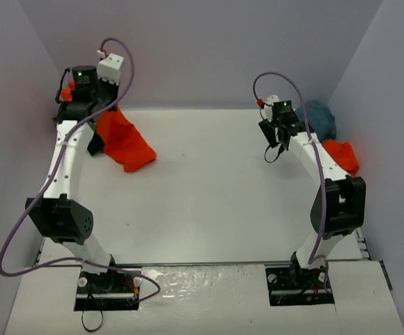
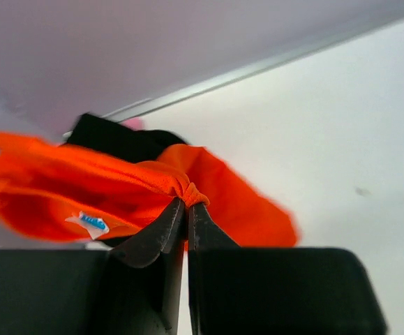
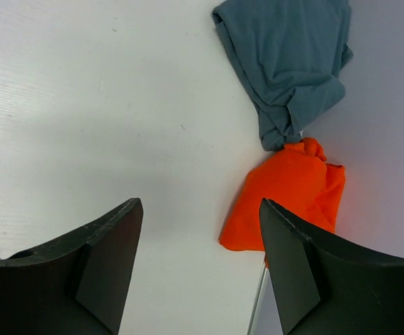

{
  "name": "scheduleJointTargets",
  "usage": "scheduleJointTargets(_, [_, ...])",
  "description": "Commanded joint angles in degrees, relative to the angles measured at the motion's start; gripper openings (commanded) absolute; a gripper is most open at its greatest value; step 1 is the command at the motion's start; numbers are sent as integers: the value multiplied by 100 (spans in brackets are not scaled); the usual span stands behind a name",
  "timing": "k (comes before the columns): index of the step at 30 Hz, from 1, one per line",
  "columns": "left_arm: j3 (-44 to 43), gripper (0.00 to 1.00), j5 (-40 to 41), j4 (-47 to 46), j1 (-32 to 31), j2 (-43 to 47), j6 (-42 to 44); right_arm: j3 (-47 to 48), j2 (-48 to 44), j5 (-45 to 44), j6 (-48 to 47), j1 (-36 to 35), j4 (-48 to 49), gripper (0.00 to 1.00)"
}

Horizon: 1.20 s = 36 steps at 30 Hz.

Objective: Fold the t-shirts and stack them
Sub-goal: Flatten the tshirt out

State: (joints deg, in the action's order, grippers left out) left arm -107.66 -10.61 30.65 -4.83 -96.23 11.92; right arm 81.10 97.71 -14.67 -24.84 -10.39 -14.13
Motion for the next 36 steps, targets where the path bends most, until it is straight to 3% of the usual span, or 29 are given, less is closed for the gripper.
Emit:
scheduleJointTargets(1, [361, 0, -315, 458, -1116, 168, 238, 196, -128, 139, 85, -159, 102, 65])
scheduleJointTargets(5, [766, 0, -1307, 906, -1768, 398, 342, 179, -112, 161, 59, -191, 91, 65])
scheduleJointTargets(10, [621, 0, -3363, 2015, -2083, 892, 863, 157, -55, 157, 32, -192, 95, 65])
scheduleJointTargets(14, [-435, 0, -4994, 2708, -1495, 1202, 1111, 187, 2, 157, 49, -192, 86, 65])
scheduleJointTargets(17, [-1190, 0, -5862, 3074, -473, 1413, 1137, 196, 46, 157, 52, -215, 86, 65])
scheduleJointTargets(19, [-1186, 0, -5493, 3516, -220, 1615, 1661, 166, 36, 202, 46, -241, 76, 65])
scheduleJointTargets(25, [108, 0, -4547, 4167, -214, 1935, 2580, 167, 44, 579, 38, -295, 17, 65])
scheduleJointTargets(36, [2277, 0, -3460, 3306, -211, 2350, 2709, 651, 321, 3551, -235, -779, -1333, 69])
